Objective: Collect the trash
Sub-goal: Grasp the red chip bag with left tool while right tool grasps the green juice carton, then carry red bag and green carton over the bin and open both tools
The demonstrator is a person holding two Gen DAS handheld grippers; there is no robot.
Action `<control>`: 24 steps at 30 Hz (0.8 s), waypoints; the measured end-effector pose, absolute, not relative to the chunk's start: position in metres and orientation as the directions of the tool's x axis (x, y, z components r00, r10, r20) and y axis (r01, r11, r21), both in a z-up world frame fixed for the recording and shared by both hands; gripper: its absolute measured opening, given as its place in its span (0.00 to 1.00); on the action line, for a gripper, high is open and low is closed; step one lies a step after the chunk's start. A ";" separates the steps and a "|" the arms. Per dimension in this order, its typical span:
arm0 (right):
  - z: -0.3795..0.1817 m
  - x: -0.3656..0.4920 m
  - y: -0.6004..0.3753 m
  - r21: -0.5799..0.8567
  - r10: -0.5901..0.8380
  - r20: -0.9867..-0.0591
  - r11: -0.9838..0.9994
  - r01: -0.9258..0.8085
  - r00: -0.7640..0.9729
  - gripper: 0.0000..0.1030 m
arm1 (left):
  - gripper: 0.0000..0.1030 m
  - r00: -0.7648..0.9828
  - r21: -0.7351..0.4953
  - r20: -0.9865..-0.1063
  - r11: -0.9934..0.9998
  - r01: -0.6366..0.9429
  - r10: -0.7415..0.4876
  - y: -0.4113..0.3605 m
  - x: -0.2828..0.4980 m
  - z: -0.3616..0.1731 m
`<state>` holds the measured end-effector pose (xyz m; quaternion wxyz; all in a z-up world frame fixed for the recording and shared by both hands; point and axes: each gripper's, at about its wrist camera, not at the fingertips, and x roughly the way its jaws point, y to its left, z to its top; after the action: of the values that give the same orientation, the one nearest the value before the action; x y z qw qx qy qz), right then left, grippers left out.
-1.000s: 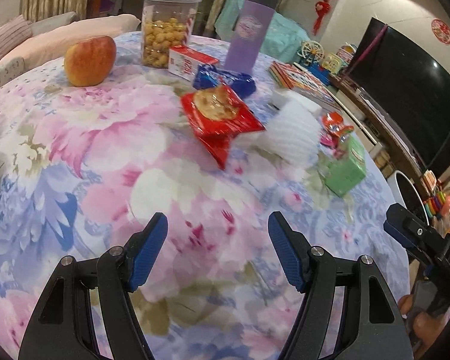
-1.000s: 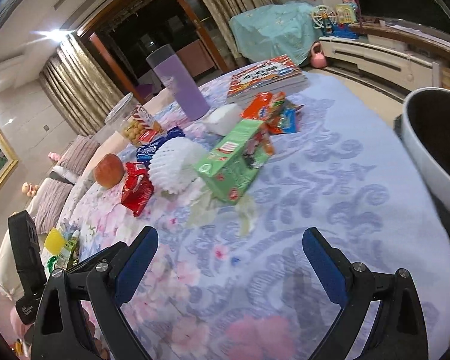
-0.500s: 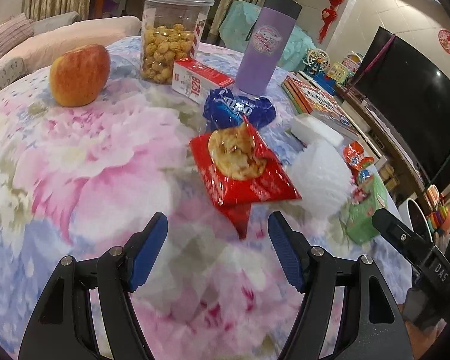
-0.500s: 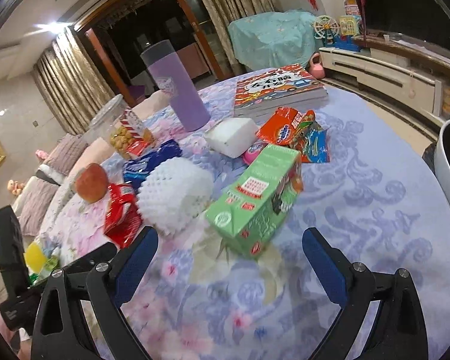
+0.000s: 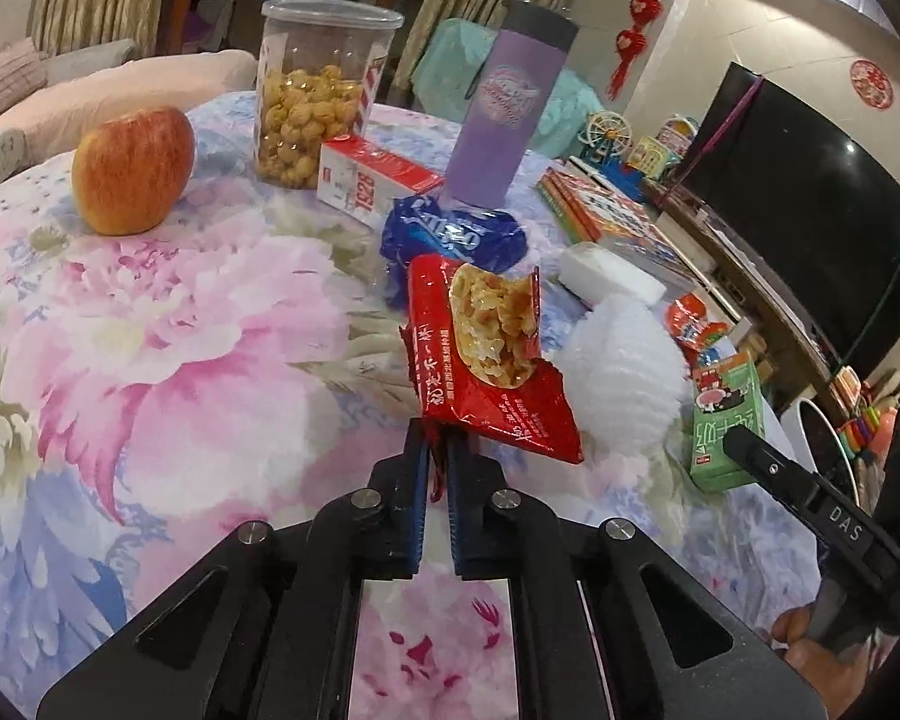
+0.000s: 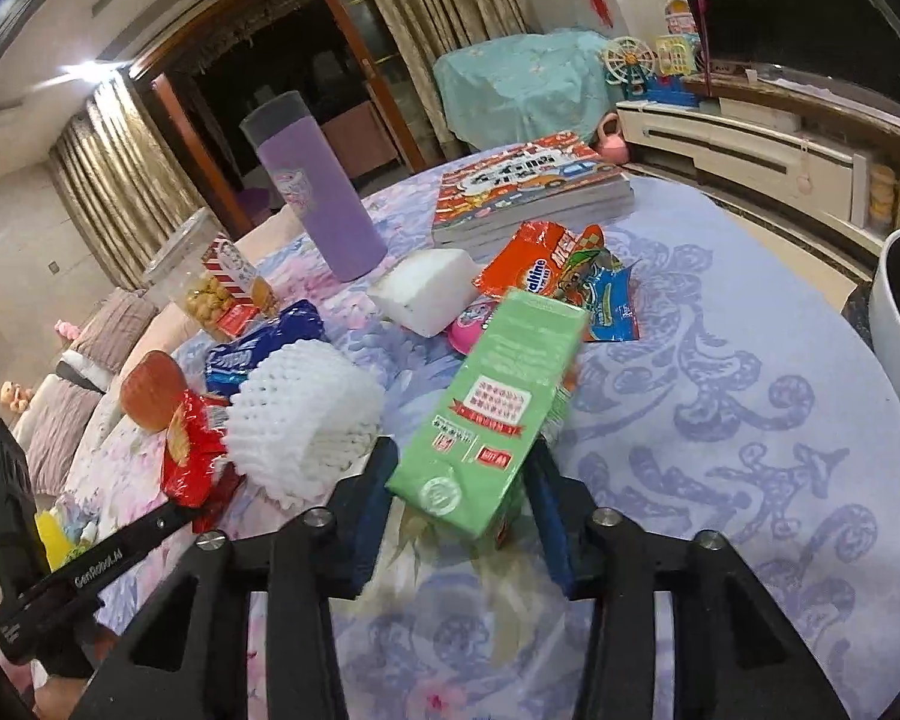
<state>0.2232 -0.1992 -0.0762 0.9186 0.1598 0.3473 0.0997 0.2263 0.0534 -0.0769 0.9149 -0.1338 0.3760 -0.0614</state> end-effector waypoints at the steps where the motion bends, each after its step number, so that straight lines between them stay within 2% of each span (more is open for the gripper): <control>1: -0.075 0.221 -0.200 0.361 0.297 -0.607 0.929 -0.077 0.738 0.37 | 0.03 0.712 -0.285 -0.670 0.958 0.016 -0.212 0.052 0.224 -0.076; 12: -0.058 0.173 -0.219 0.338 0.356 -0.599 0.925 -0.176 0.717 0.34 | 0.03 0.710 -0.319 -0.653 0.946 0.060 -0.265 0.035 0.170 -0.068; 19: -0.064 0.157 -0.238 0.304 0.331 -0.635 0.938 -0.169 0.698 0.34 | 0.03 0.681 -0.324 -0.666 0.940 0.103 -0.304 0.005 0.155 -0.069; 22: -0.070 0.159 -0.241 0.308 0.322 -0.643 0.939 -0.151 0.695 0.38 | 0.03 0.677 -0.314 -0.668 0.942 0.119 -0.308 -0.004 0.151 -0.067; 24: -0.073 0.164 -0.241 0.305 0.314 -0.647 0.942 -0.142 0.695 0.45 | 0.03 0.674 -0.312 -0.671 0.942 0.123 -0.310 -0.007 0.148 -0.066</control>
<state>0.1637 -0.2405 -0.0731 0.9133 0.1163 0.3698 0.1246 0.1482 -0.0067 -0.0659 0.9068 -0.1209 0.3857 -0.1195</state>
